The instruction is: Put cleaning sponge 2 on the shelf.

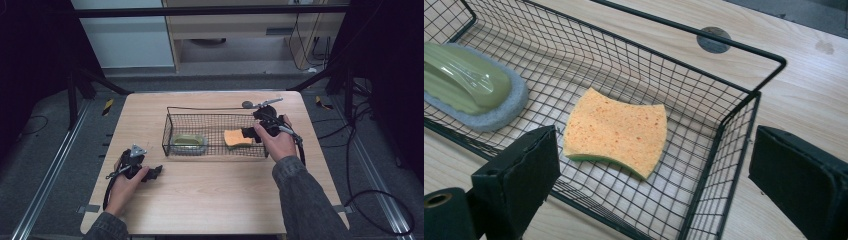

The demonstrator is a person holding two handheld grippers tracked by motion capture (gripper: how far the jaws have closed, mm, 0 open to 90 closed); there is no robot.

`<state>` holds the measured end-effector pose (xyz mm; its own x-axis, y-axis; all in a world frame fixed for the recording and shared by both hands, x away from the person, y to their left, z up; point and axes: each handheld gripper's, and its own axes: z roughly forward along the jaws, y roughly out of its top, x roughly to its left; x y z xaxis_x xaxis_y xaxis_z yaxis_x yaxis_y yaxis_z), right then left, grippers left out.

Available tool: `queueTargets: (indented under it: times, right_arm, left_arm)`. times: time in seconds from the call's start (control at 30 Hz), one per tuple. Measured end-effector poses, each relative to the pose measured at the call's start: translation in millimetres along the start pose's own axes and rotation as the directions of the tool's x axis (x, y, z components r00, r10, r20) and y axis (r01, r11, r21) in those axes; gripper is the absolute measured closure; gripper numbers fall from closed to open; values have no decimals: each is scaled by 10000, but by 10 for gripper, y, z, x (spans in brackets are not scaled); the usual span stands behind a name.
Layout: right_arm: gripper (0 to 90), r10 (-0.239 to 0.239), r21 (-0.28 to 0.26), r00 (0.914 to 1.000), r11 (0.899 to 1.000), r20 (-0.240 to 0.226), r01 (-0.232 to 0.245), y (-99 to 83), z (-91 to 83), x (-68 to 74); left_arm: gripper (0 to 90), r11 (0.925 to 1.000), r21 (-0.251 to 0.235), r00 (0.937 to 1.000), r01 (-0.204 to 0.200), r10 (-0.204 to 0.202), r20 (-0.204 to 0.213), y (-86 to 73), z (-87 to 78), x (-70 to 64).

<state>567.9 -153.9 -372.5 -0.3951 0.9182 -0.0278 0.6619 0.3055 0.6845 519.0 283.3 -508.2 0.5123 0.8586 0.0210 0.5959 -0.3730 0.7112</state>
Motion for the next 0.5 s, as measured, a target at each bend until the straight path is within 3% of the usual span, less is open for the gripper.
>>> queueTargets:
  times: [0.23,0.37,0.5]
  right_arm:
    - [59,-301,-206,9994,9993,-184,297,-90,-88,-78]
    - [60,-696,-520,9976,9962,68,698,-173,-136,-118]
    - [64,-635,-820,9974,9944,330,660,-268,-218,-223]
  left_arm:
    - [0,10000,0,10000,-3,3,-6,0,0,0]
    - [0,10000,-2,10000,-10,10,-12,0,-1,-1]
    - [0,10000,1,10000,-16,16,-12,0,-1,-1]
